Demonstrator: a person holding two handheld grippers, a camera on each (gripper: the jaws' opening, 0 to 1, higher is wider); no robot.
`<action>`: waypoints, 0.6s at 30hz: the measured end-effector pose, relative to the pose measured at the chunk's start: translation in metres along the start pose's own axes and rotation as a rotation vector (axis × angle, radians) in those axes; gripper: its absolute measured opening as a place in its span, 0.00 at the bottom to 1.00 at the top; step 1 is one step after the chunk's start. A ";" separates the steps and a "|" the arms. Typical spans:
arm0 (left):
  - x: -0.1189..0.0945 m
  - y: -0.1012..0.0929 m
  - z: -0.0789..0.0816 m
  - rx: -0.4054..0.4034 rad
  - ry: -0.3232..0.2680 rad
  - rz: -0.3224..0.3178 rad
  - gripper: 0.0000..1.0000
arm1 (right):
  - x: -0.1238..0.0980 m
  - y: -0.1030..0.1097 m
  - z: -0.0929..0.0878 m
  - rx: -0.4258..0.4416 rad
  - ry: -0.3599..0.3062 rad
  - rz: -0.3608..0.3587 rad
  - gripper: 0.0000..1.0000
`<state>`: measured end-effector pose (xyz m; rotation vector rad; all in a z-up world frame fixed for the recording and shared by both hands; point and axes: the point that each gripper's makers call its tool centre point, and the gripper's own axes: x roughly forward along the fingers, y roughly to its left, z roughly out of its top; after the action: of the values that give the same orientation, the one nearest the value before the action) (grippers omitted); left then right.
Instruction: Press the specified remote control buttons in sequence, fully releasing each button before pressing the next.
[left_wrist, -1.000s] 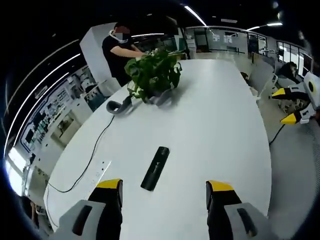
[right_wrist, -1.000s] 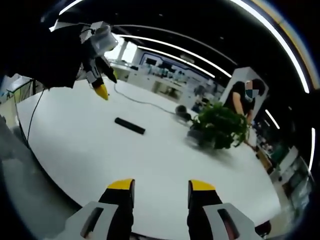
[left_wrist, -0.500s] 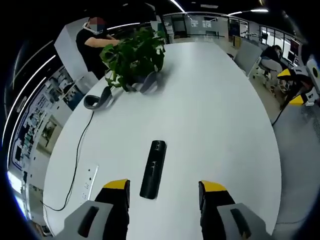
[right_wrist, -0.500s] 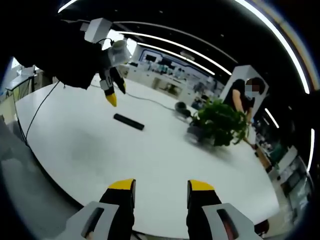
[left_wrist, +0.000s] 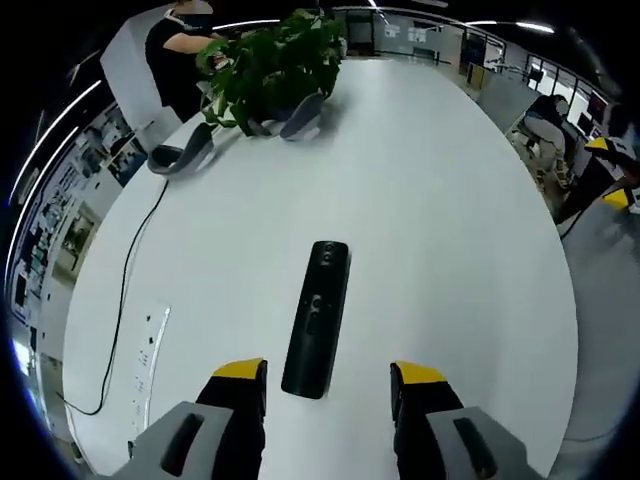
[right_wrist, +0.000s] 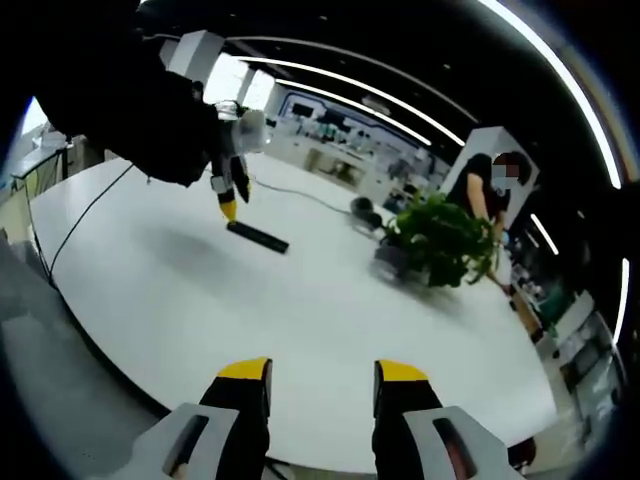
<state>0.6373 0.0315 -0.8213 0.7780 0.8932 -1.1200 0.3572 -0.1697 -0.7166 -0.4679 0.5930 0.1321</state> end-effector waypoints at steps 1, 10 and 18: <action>0.002 0.001 -0.002 0.004 0.008 0.000 0.48 | 0.000 0.000 0.000 0.001 0.001 0.001 0.38; 0.026 0.007 -0.011 0.011 0.068 -0.058 0.45 | 0.001 0.002 -0.003 -0.005 0.019 0.008 0.38; 0.040 0.013 -0.020 0.029 0.131 -0.075 0.40 | 0.002 0.002 -0.005 -0.009 0.030 0.009 0.38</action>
<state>0.6536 0.0359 -0.8652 0.8554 1.0246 -1.1605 0.3562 -0.1699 -0.7220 -0.4769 0.6244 0.1362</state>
